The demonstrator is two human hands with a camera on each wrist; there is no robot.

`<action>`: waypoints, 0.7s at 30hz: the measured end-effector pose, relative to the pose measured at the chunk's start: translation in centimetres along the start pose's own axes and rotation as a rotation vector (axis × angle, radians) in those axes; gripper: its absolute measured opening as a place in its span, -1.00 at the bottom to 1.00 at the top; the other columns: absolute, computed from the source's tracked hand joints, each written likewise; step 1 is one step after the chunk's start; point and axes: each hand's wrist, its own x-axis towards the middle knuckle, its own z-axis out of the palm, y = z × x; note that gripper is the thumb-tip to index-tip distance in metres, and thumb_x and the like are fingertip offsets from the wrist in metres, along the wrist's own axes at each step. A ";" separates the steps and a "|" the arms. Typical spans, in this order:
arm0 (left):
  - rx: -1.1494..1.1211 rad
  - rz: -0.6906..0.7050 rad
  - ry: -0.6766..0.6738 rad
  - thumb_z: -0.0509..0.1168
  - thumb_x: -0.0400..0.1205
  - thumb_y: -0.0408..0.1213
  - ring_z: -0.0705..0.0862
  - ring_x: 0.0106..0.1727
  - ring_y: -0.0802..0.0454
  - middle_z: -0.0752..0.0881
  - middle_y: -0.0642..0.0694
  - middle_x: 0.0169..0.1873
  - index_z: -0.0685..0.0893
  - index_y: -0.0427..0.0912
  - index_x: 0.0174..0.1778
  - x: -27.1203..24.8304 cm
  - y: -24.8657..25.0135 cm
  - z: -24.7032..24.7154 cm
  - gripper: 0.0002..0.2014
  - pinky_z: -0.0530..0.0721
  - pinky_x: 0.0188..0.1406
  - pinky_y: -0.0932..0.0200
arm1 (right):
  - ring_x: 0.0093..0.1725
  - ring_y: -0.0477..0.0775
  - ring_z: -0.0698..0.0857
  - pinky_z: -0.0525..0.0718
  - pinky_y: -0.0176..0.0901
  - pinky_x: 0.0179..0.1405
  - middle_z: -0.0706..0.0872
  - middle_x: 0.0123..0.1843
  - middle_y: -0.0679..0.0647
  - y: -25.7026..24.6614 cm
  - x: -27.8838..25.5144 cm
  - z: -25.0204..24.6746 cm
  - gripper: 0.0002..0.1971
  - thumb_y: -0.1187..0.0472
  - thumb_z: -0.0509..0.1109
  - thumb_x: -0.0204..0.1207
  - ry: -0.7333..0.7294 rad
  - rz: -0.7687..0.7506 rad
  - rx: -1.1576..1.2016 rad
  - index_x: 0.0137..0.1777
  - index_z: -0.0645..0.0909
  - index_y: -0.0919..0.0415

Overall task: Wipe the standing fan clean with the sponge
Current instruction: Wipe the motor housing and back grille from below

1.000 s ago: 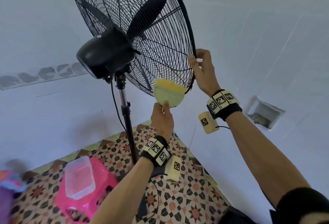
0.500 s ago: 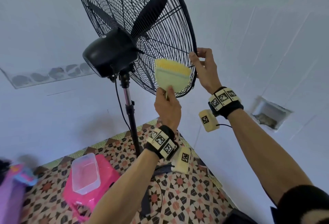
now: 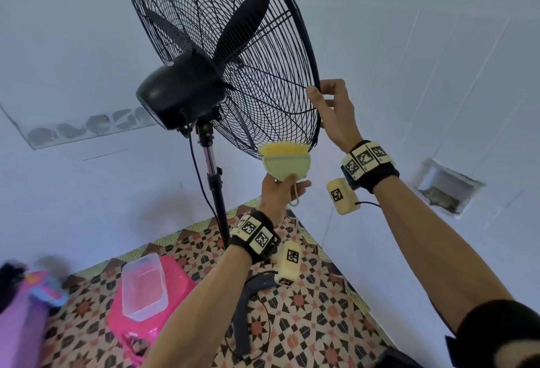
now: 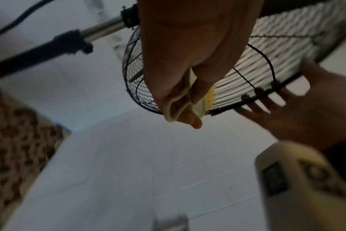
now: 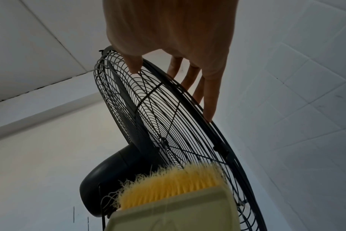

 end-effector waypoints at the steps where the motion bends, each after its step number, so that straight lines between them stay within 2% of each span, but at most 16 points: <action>1: -0.046 -0.019 -0.003 0.26 0.80 -0.48 0.89 -0.10 -0.17 0.77 -0.53 0.19 0.51 -0.43 0.49 -0.3 0.4 0.3 -0.67 0.75 -0.29 0.22 | 0.15 -0.14 0.71 0.80 0.22 0.17 0.66 0.23 -0.16 -0.1 0.1 -0.1 -0.56 -0.32 0.38 0.62 -0.006 -0.004 -0.005 0.26 0.49 -0.03; 3: -0.083 0.007 -0.012 0.27 0.81 -0.45 0.89 -0.06 -0.17 0.78 -0.49 0.18 0.51 -0.41 0.49 -1.0 0.6 0.6 -0.67 0.78 -0.20 0.20 | 0.18 -0.10 0.71 0.81 0.20 0.17 0.67 0.26 -0.12 -0.1 0.3 -0.7 -0.53 -0.34 0.39 0.60 -0.037 0.009 -0.010 0.27 0.50 -0.01; 6: -0.072 0.113 -0.054 0.28 0.83 -0.36 0.88 -0.02 -0.18 0.86 -0.37 0.01 0.60 -0.33 0.39 -2.7 0.8 1.5 -0.76 0.82 -0.05 0.13 | 0.24 -0.01 0.70 0.86 0.10 0.05 0.67 0.28 -0.06 -0.1 0.3 -1.5 -0.48 -0.41 0.38 0.56 -0.100 0.059 -0.018 0.24 0.52 -0.01; 8: -0.128 0.154 -0.045 0.27 0.83 -0.37 0.89 -0.02 -0.22 0.88 -0.31 -0.08 0.63 -0.28 0.29 -2.8 2.1 2.9 -0.85 0.85 0.02 0.05 | 0.26 -0.03 0.68 0.85 -0.04 -0.03 0.64 0.31 -0.04 -0.1 0.1 -1.9 -0.53 -0.37 0.32 0.63 -0.133 0.063 -0.017 0.24 0.53 0.00; 10: -0.193 0.185 0.013 0.26 0.83 -0.38 0.89 -0.08 -0.23 0.87 -0.36 -0.07 0.61 -0.34 0.30 -1.9 3.4 4.3 -0.83 0.87 0.00 0.02 | 0.31 -0.10 0.67 0.80 -0.12 -0.03 0.64 0.36 -0.08 0.0 0.1 -2.1 -0.59 -0.30 0.21 0.73 -0.161 0.084 0.031 0.29 0.55 0.00; 13: -0.191 0.228 0.076 0.26 0.84 -0.33 0.89 -0.08 -0.22 0.82 -0.50 0.04 0.59 -0.43 0.37 -1.0 3.4 5.1 -0.74 0.88 -0.03 0.03 | 0.36 -0.13 0.67 0.84 0.02 0.06 0.67 0.39 -0.08 -0.2 0.9 -2.5 -0.53 -0.33 0.14 0.74 -0.198 0.145 0.051 0.32 0.55 0.03; 16: -0.143 0.154 0.172 0.28 0.83 -0.31 0.90 -0.07 -0.23 0.82 -0.45 0.04 0.60 -0.48 0.35 -0.2 0.4 4.4 -0.71 0.88 -0.08 0.07 | 0.34 -0.07 0.70 0.85 0.19 0.12 0.70 0.36 -0.02 -0.2 1.8 -2.8 -0.61 -0.33 0.19 0.72 -0.259 0.158 0.048 0.15 0.54 -0.02; 19: -0.110 0.039 0.249 0.27 0.83 -0.33 0.90 -0.12 -0.19 0.82 -0.45 0.01 0.56 -0.59 0.39 -0.3 -1.7 3.3 -0.65 0.86 -0.15 0.14 | 0.32 -0.05 0.71 0.82 0.21 0.18 0.72 0.33 0.00 0.1 1.9 -2.6 -0.62 -0.32 0.20 0.71 -0.292 0.157 0.071 0.09 0.50 0.01; 21: -0.081 0.104 0.229 0.27 0.84 -0.32 0.91 -0.14 -0.17 0.83 -0.47 -0.01 0.59 -0.57 0.34 -0.6 -1.5 3.4 -0.67 0.86 -0.15 0.15 | 0.34 0.00 0.70 0.82 0.20 0.20 0.71 0.33 0.09 0.4 1.9 -2.6 -0.61 -0.32 0.21 0.71 -0.290 0.153 0.076 0.08 0.48 0.02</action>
